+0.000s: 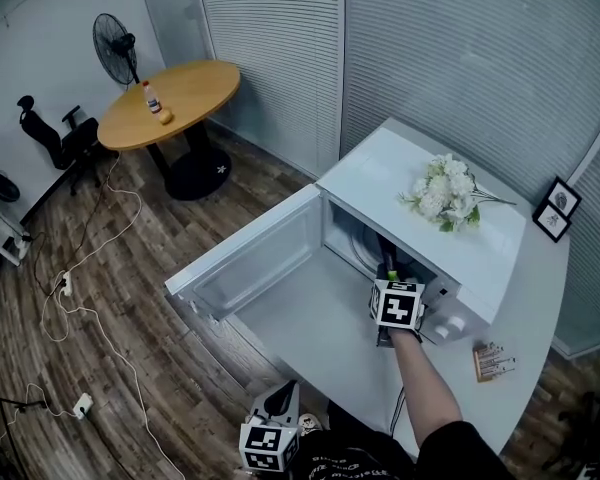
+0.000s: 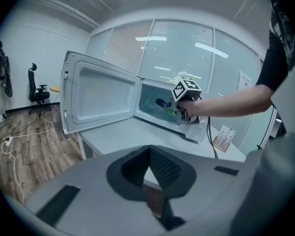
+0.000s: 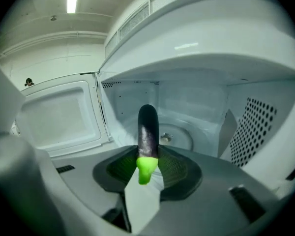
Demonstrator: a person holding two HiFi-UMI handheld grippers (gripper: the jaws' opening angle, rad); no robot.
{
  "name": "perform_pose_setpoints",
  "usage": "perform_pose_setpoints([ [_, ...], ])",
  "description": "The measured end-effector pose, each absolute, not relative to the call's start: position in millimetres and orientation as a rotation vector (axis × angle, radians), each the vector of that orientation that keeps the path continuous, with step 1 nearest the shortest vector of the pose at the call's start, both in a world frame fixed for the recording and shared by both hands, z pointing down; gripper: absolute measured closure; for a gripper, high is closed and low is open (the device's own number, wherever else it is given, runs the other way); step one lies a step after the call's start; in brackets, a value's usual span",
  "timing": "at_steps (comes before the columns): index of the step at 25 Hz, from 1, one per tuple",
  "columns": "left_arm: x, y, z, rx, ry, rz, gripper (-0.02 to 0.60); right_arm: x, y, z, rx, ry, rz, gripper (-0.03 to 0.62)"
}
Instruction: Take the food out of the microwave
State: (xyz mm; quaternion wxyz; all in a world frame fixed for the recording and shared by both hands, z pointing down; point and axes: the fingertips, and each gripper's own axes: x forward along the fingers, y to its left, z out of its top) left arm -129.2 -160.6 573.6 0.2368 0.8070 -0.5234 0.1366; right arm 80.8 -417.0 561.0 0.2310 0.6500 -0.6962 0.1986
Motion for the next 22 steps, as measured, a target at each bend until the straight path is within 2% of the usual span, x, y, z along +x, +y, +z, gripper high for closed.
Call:
perform_pose_setpoints([
  [22, -128, -141, 568, 2.239, -1.455, 0.329, 0.574, 82, -352, 558, 1.801, -1.909, 0.495, 0.465],
])
